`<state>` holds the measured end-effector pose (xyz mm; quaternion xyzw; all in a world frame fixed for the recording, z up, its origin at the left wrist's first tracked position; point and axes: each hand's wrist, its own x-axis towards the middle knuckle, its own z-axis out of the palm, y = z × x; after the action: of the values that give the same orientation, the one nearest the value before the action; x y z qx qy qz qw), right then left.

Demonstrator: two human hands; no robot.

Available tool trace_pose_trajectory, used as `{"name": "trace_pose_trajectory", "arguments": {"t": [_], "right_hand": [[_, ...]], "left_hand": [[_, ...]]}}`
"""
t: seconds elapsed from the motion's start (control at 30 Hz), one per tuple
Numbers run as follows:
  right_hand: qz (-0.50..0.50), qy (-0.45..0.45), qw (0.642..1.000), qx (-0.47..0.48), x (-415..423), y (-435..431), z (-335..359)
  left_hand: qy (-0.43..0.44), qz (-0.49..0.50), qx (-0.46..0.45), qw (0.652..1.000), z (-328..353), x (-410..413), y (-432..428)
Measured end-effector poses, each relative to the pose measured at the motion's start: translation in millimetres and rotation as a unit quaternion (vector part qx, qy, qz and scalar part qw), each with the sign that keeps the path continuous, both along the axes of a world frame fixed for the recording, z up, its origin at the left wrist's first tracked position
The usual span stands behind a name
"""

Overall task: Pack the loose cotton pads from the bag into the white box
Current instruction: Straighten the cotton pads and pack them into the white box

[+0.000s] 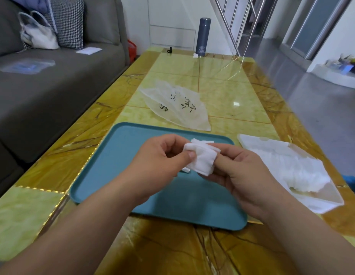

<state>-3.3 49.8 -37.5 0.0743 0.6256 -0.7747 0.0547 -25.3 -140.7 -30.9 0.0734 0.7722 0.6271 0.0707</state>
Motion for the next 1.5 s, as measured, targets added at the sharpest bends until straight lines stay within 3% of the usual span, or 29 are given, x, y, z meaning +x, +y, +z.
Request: {"name": "trace_pose_trajectory", "arguments": {"t": [0.33,0.5,0.57,0.7,0.97,1.17,1.5], "right_hand": [[0.015,0.007,0.999,0.046,4,-1,3],[0.061,0.013,0.998,0.007,6,3,9],[0.051,0.042,0.996,0.061,10,2,6],[0.024,0.068,0.973,0.221,18,8,-6],[-0.046,0.088,0.895,0.435,36,23,-19],[-0.039,0.034,0.904,0.424,35,16,-15],[0.006,0.051,0.913,0.404,29,18,-21]], "left_hand": [[-0.013,0.006,0.020,1.000,-3,-1,2],[0.016,0.057,-0.027,0.998,-5,-1,6],[0.037,0.066,-0.074,0.994,-9,-2,5],[0.047,-0.029,-0.170,0.984,-14,6,6],[0.075,-0.067,-0.316,0.943,-21,14,20],[0.076,-0.071,-0.330,0.938,-26,16,18],[0.124,-0.079,-0.326,0.934,-26,8,12]]}}
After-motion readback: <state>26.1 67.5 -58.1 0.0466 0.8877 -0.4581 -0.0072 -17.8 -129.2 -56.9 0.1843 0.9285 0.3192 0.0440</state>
